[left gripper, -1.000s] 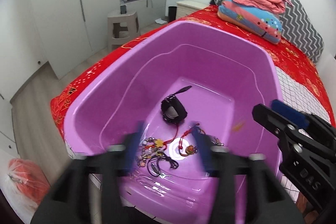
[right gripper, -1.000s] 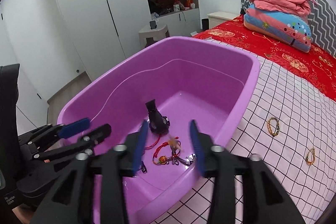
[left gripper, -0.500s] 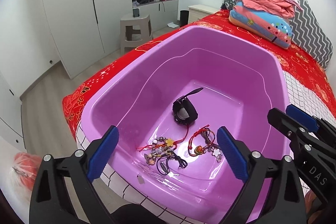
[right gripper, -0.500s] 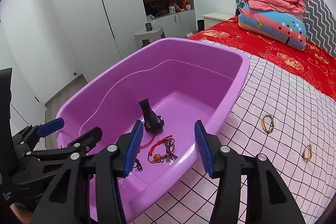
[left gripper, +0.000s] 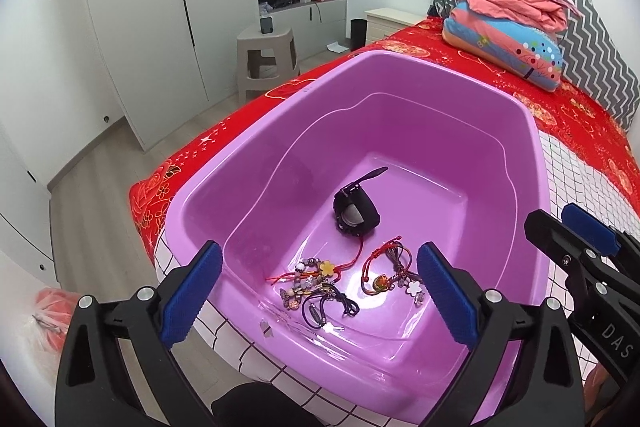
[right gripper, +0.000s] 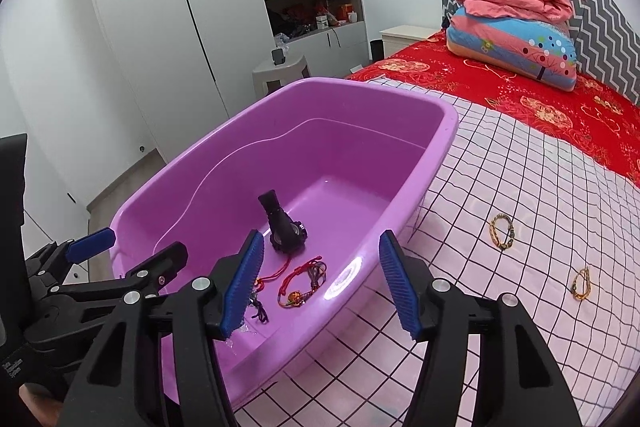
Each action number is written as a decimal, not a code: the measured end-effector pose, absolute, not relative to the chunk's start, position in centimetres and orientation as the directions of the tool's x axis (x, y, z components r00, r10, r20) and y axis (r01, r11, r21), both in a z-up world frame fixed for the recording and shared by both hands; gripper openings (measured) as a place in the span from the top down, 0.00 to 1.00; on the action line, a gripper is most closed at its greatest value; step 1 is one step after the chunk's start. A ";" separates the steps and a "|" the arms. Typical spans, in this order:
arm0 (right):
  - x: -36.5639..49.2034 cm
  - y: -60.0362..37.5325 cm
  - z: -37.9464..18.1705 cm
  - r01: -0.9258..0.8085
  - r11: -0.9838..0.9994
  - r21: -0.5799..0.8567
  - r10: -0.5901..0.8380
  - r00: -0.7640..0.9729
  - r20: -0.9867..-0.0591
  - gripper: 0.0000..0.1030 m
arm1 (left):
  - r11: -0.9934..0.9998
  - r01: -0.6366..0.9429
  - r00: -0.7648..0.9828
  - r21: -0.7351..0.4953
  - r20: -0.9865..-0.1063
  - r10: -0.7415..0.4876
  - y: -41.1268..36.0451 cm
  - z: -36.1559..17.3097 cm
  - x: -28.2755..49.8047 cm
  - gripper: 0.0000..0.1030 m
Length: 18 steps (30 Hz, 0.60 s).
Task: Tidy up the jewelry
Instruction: 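Move both open tools away from the tub over the two beaded bracelets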
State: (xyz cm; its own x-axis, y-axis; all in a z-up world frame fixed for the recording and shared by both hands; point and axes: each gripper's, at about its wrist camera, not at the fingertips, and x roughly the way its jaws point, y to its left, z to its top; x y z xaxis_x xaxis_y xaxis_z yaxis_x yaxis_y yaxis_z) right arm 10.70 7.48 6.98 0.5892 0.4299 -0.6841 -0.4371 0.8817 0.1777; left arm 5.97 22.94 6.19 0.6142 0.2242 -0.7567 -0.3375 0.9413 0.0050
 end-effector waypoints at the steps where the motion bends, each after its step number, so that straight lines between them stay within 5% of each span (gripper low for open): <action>1: 10.6 7.3 7.0 -0.434 0.883 0.180 0.429 0.590 -0.684 0.41 | 0.941 -0.338 0.615 0.003 -0.757 0.223 22.9 6.2 5.9 0.06; 18: 9.1 3.1 7.5 -0.367 0.907 0.205 0.405 0.632 -0.661 0.30 | 0.947 -0.322 0.630 0.011 -0.744 0.223 21.2 7.2 4.7 0.06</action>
